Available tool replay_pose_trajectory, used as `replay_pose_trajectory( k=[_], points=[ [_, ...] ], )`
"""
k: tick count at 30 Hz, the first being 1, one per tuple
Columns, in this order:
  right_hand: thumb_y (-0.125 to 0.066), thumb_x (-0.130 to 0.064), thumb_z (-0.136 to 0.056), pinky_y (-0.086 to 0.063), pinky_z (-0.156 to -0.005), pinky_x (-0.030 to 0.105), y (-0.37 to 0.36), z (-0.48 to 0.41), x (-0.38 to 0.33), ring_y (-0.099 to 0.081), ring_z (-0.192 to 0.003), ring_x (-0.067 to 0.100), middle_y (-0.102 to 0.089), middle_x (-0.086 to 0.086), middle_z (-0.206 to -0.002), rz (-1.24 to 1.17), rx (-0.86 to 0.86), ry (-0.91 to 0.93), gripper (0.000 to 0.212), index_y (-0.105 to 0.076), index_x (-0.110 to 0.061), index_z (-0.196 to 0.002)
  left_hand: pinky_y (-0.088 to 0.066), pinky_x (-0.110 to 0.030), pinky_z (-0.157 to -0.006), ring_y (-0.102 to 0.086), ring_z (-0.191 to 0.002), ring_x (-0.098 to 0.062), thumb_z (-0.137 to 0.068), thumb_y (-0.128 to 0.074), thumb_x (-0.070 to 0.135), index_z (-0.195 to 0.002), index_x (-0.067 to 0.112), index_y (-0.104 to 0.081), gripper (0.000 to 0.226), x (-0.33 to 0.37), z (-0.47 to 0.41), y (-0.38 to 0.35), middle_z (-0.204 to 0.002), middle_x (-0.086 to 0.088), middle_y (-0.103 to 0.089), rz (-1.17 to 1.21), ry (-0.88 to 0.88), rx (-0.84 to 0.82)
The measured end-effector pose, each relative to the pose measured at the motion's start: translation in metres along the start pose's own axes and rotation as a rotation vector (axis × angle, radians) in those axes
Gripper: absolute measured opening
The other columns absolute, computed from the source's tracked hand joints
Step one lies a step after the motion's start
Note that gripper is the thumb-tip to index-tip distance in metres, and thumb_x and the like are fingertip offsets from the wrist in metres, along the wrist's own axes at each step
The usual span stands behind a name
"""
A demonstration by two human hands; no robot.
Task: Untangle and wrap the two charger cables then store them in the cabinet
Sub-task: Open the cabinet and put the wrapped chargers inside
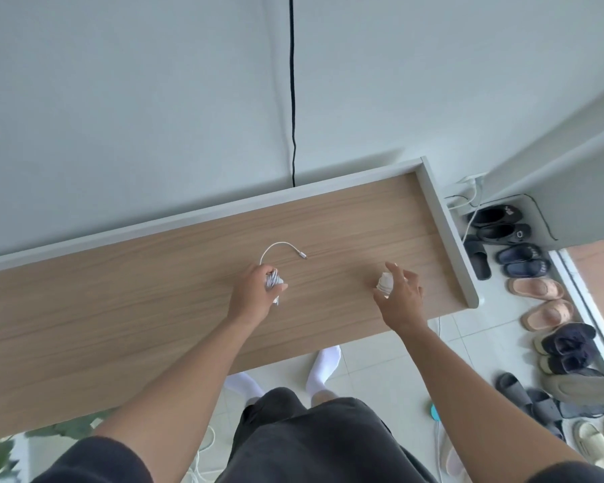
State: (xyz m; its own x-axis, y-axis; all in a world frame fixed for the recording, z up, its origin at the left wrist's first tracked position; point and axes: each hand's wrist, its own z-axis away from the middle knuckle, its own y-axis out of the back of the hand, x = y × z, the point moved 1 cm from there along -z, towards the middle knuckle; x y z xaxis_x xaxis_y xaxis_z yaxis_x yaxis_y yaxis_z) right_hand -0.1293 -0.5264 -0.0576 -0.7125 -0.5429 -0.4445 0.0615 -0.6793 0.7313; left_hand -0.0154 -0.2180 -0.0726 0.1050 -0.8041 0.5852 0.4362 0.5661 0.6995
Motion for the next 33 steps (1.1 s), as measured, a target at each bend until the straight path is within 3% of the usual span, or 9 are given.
replay_pose_trajectory(
  k=[4, 7, 9, 12, 17, 20, 26, 29, 33],
  points=[
    [-0.075, -0.007, -0.096, -0.049, -0.112, 0.053, -0.004, -0.007, 0.009, -0.058, -0.124, 0.045, -0.044, 0.019, -0.145, -0.041, -0.011, 0.037, 0.062, -0.053, -0.021, -0.152, -0.052, -0.038, -0.097, -0.065, -0.114, -0.025, -0.089, -0.089, 0.040, -0.124, 0.016, -0.074, 0.045, -0.002, 0.004, -0.004, -0.119, -0.002, -0.069, 0.043, 0.019, 0.018],
    [-0.076, -0.006, -0.097, -0.048, -0.100, 0.037, -0.006, -0.008, 0.001, -0.059, -0.118, 0.039, -0.046, 0.017, -0.142, -0.052, -0.051, 0.089, 0.060, -0.054, -0.017, -0.151, -0.049, -0.036, -0.101, -0.063, -0.118, -0.024, -0.087, -0.091, 0.038, -0.129, 0.016, -0.072, 0.051, -0.006, 0.010, -0.005, -0.124, -0.003, -0.067, 0.064, 0.025, 0.010],
    [-0.080, -0.009, -0.095, -0.046, -0.093, 0.033, -0.013, -0.007, -0.009, -0.062, -0.113, 0.039, -0.049, 0.017, -0.137, -0.018, -0.066, 0.141, 0.058, -0.057, -0.017, -0.148, -0.048, -0.035, -0.101, -0.062, -0.118, -0.023, -0.087, -0.091, 0.035, -0.133, 0.016, -0.071, 0.054, -0.006, 0.015, -0.004, -0.124, -0.004, -0.066, 0.062, 0.015, 0.008],
    [-0.082, -0.010, -0.093, -0.052, -0.095, 0.041, -0.029, -0.003, -0.027, -0.064, -0.111, 0.041, -0.051, 0.017, -0.135, 0.028, -0.132, 0.225, 0.061, -0.058, -0.016, -0.149, -0.048, -0.035, -0.098, -0.062, -0.112, -0.023, -0.092, -0.087, 0.034, -0.135, 0.014, -0.072, 0.050, -0.006, 0.018, -0.003, -0.120, -0.004, -0.066, 0.083, 0.035, 0.036],
    [-0.076, -0.011, -0.096, -0.055, -0.101, 0.048, -0.060, 0.008, -0.062, -0.064, -0.118, 0.041, -0.049, 0.014, -0.143, 0.083, -0.246, 0.351, 0.062, -0.054, -0.021, -0.152, -0.042, -0.034, -0.087, -0.063, -0.111, -0.037, -0.109, -0.065, 0.036, -0.133, 0.009, -0.073, 0.038, -0.012, 0.016, -0.004, -0.104, -0.009, -0.063, 0.001, 0.076, 0.068],
    [-0.075, -0.009, -0.096, -0.056, -0.101, 0.048, -0.079, 0.013, -0.083, -0.064, -0.119, 0.041, -0.049, 0.012, -0.143, 0.095, -0.283, 0.422, 0.063, -0.053, -0.023, -0.153, -0.040, -0.033, -0.087, -0.063, -0.113, -0.038, -0.112, -0.059, 0.034, -0.141, 0.010, -0.068, 0.039, -0.011, 0.016, -0.003, -0.115, -0.017, -0.064, -0.009, 0.082, 0.062],
    [-0.068, -0.003, -0.096, -0.053, -0.105, 0.045, -0.103, 0.020, -0.117, -0.059, -0.131, 0.039, -0.043, 0.008, -0.156, 0.178, -0.402, 0.534, 0.076, -0.046, -0.034, -0.162, -0.046, -0.039, -0.108, -0.061, -0.129, -0.037, -0.111, -0.061, 0.038, -0.151, 0.012, -0.063, 0.048, -0.014, 0.019, -0.002, -0.131, -0.020, -0.065, 0.018, 0.091, 0.034],
    [-0.068, -0.006, -0.097, -0.051, -0.108, 0.049, -0.107, 0.024, -0.122, -0.057, -0.132, 0.041, -0.040, 0.008, -0.159, 0.206, -0.414, 0.554, 0.079, -0.039, -0.034, -0.165, -0.041, -0.032, -0.105, -0.059, -0.132, -0.033, -0.110, -0.063, 0.040, -0.153, 0.011, -0.060, 0.052, -0.010, 0.021, 0.003, -0.137, -0.017, -0.060, 0.029, 0.121, 0.029],
    [-0.068, -0.010, -0.095, -0.057, -0.096, 0.048, -0.102, 0.028, -0.120, -0.065, -0.119, 0.040, -0.040, 0.005, -0.154, 0.187, -0.369, 0.578, 0.079, -0.035, -0.039, -0.161, -0.041, -0.028, -0.100, -0.060, -0.121, -0.024, -0.108, -0.064, 0.044, -0.151, 0.015, -0.060, 0.053, -0.009, 0.028, 0.008, -0.134, -0.008, -0.055, 0.102, 0.135, 0.047]
  ],
)
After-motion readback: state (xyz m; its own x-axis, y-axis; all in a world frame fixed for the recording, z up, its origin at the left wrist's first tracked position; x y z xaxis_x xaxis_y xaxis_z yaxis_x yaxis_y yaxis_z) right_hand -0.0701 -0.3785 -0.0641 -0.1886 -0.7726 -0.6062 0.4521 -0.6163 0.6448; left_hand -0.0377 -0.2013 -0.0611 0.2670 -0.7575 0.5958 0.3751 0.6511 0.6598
